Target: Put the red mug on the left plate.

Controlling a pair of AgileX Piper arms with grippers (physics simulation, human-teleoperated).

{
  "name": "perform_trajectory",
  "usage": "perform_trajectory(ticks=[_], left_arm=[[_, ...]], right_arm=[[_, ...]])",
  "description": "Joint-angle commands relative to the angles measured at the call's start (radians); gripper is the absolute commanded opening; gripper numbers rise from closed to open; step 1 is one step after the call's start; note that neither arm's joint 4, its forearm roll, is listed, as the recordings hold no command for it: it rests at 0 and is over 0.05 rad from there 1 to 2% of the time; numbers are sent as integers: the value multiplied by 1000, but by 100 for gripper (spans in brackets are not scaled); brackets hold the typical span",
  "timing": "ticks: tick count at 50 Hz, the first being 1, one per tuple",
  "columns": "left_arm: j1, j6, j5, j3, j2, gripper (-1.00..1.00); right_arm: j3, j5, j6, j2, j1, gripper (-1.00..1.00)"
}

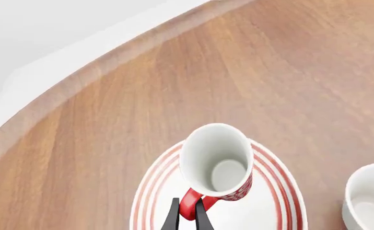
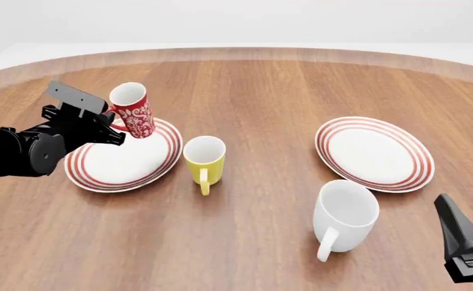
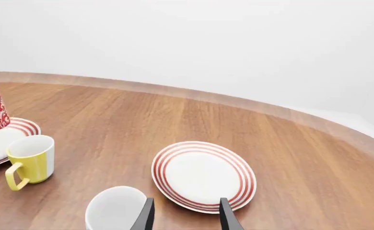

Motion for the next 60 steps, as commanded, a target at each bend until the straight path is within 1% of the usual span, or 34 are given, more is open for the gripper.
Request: perform_trajectory(ticks=[1,7,10,20,33,43,44,60], left_arm=[[34,24,-46,11,52,-100],[51,34,-74,17,90,-100],[66,45,-105,28,126,-100],[103,72,-162,24,208,-100],[118,81,-172,19,225,-100],[124,78,-159,3,240,-100],[124,77,-157,2,240,100],[117,66,-155,7,243,100]], right_arm=[[0,1,1,0,0,100],[0,1,1,0,0,100],[0,0,0,0,0,100],[0,0,-1,0,0,100],[0,0,1,0,-1,100],[0,1,3,0,-2,100],[0,0,2,0,-1,100],[0,-1,2,0,-2,100]])
